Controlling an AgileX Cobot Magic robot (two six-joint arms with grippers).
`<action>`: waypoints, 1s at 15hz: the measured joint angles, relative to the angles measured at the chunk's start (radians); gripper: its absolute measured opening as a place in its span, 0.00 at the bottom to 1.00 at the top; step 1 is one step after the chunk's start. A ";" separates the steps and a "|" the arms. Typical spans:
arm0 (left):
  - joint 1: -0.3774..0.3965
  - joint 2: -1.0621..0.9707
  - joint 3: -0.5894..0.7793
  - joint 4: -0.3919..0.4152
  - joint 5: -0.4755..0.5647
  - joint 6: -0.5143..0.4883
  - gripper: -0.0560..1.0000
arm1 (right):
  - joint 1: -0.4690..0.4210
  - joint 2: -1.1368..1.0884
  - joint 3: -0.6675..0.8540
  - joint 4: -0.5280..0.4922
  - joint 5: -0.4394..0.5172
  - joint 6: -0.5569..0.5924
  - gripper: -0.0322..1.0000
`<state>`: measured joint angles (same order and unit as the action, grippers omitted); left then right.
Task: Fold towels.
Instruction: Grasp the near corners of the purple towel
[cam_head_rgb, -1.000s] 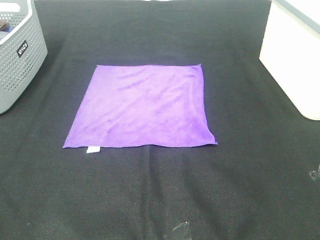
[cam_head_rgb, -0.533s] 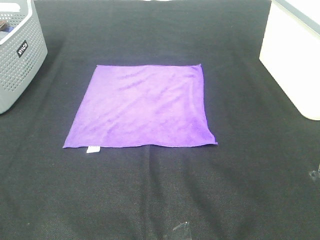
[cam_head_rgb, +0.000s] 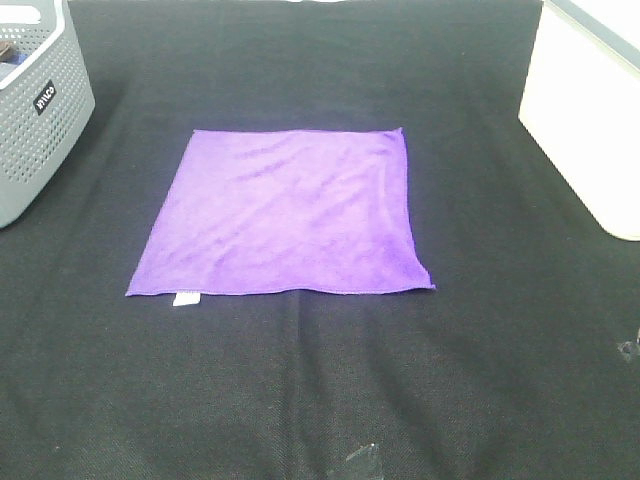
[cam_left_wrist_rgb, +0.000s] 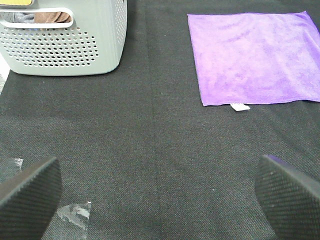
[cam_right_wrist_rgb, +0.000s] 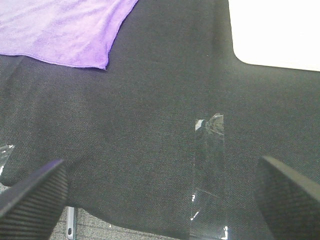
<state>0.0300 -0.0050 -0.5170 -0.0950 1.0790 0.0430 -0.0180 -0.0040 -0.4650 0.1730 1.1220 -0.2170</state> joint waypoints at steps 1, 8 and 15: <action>0.000 0.000 0.000 0.000 0.000 0.000 0.99 | 0.000 0.000 0.000 0.000 0.000 0.000 0.96; 0.000 0.000 0.000 -0.001 0.000 0.000 0.99 | 0.000 0.000 0.000 0.001 -0.001 0.000 0.96; 0.000 0.000 0.000 -0.001 0.000 0.000 0.99 | 0.000 0.000 0.000 0.001 -0.001 0.000 0.96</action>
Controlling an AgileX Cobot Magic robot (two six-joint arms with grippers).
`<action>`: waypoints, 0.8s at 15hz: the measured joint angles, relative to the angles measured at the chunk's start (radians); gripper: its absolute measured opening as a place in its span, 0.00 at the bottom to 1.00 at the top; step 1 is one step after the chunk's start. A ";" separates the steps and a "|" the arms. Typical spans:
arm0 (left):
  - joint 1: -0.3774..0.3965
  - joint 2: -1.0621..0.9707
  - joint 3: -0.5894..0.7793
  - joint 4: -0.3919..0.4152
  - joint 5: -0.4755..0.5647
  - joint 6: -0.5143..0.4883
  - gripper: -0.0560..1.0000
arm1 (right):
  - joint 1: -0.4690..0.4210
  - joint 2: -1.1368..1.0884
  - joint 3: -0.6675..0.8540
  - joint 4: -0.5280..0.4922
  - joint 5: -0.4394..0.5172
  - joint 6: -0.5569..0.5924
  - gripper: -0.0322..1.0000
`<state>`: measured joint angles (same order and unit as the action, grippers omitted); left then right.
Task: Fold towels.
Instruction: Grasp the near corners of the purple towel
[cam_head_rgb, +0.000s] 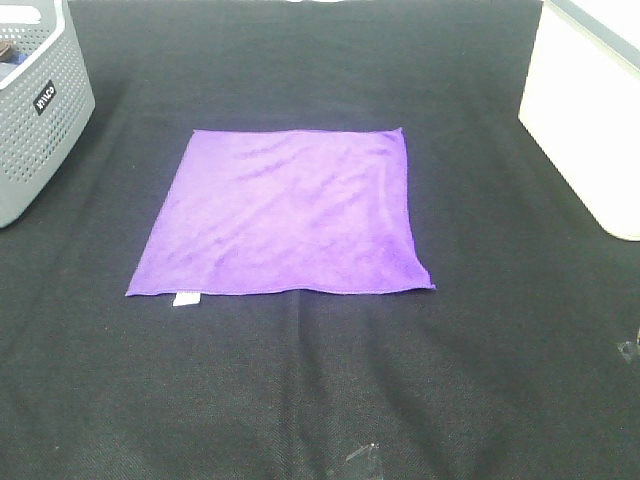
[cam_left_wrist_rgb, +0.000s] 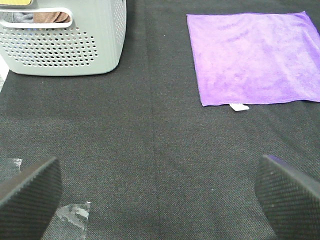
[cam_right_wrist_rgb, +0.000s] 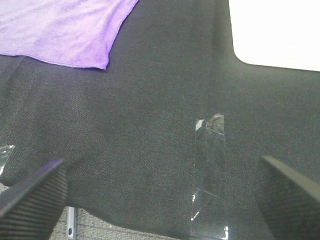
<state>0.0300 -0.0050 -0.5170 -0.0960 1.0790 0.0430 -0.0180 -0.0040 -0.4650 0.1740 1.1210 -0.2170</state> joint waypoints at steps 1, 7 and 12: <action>0.000 0.000 0.000 0.000 0.000 0.000 0.99 | 0.000 0.000 0.000 0.000 0.000 0.000 0.96; 0.000 0.000 0.000 0.000 0.000 0.000 0.99 | 0.000 0.000 0.000 0.000 0.000 0.000 0.96; 0.000 0.000 0.000 0.000 0.000 0.000 0.99 | 0.000 0.000 0.000 -0.001 0.000 0.000 0.96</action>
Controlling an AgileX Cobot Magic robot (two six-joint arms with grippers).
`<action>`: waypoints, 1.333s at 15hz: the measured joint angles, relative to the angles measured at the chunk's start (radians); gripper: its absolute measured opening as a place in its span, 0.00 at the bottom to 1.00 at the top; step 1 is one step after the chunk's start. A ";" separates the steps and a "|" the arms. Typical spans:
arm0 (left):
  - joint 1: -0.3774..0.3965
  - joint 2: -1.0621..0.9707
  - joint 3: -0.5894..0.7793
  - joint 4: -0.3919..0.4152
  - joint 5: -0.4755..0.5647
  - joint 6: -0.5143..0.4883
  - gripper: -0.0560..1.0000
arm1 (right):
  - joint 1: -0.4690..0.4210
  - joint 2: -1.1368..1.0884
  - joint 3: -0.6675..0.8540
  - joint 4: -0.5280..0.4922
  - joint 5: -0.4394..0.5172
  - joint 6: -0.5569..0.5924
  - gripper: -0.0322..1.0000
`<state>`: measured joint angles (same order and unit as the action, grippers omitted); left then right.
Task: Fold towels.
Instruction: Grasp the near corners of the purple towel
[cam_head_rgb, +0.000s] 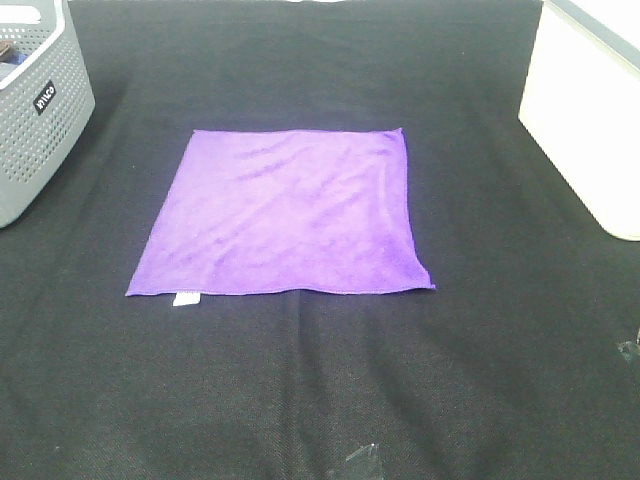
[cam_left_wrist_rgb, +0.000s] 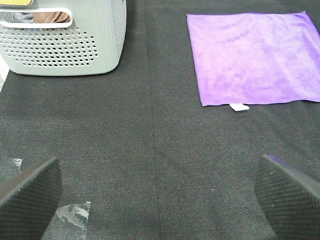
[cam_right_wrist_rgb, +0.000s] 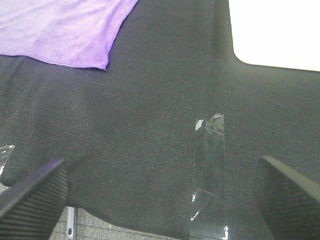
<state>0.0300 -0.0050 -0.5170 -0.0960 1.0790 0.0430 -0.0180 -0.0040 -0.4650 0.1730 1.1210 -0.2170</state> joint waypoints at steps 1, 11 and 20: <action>0.000 0.000 0.000 0.000 0.000 0.000 0.99 | 0.000 0.000 0.000 0.000 0.000 0.000 0.96; 0.000 0.505 -0.186 -0.017 0.093 -0.020 0.99 | 0.000 0.487 -0.261 0.053 0.055 0.076 0.96; 0.000 1.237 -0.568 -0.160 0.059 0.165 0.97 | 0.000 1.260 -0.582 0.366 0.019 -0.103 0.96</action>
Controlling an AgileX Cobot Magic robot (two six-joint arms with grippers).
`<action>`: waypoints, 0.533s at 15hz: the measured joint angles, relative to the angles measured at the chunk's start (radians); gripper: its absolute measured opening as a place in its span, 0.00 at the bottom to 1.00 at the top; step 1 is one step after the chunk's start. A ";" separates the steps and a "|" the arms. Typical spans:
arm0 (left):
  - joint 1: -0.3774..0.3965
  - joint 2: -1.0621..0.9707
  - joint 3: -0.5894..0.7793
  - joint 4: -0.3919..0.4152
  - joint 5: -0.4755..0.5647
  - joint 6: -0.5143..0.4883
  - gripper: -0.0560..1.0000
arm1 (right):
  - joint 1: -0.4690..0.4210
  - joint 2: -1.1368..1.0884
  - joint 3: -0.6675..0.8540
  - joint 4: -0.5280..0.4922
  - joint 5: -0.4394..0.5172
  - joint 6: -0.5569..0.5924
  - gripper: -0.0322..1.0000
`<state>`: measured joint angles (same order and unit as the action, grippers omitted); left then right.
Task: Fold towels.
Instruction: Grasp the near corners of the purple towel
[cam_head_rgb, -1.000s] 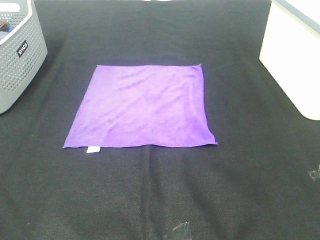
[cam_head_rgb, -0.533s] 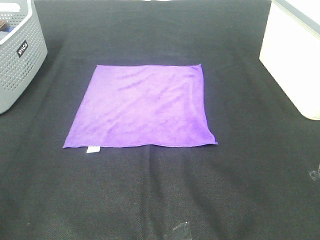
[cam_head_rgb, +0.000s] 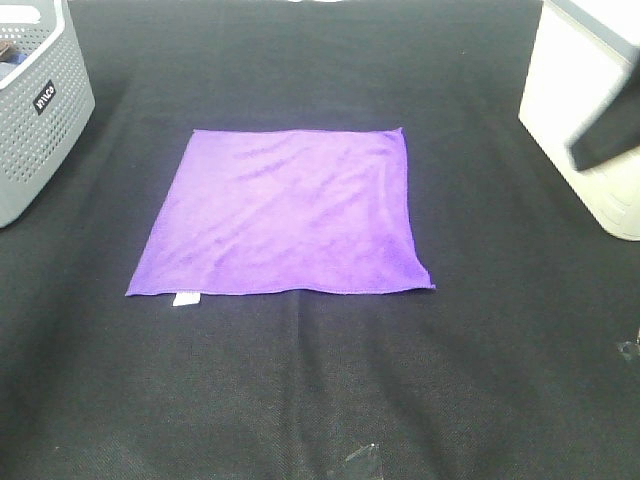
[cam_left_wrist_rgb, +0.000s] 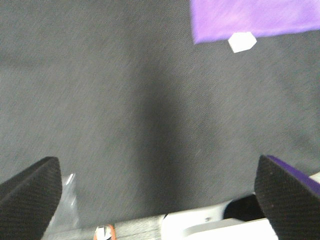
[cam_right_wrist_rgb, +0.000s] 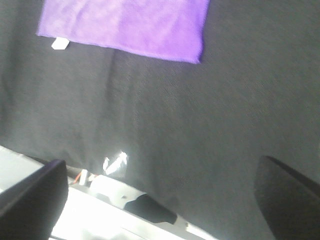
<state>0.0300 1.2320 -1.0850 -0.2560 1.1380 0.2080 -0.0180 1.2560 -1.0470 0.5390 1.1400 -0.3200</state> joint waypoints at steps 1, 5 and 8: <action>0.000 0.069 -0.044 -0.039 0.012 0.031 0.97 | 0.000 0.074 -0.033 0.018 0.000 -0.021 0.96; 0.000 0.374 -0.206 -0.149 -0.020 0.106 0.97 | -0.107 0.325 -0.138 0.283 0.026 -0.185 0.96; 0.000 0.435 -0.229 -0.158 -0.072 0.105 0.97 | -0.115 0.373 -0.142 0.302 0.028 -0.212 0.96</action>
<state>0.0300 1.6670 -1.3140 -0.4140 1.0660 0.3130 -0.1330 1.6290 -1.1890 0.8410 1.1680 -0.5320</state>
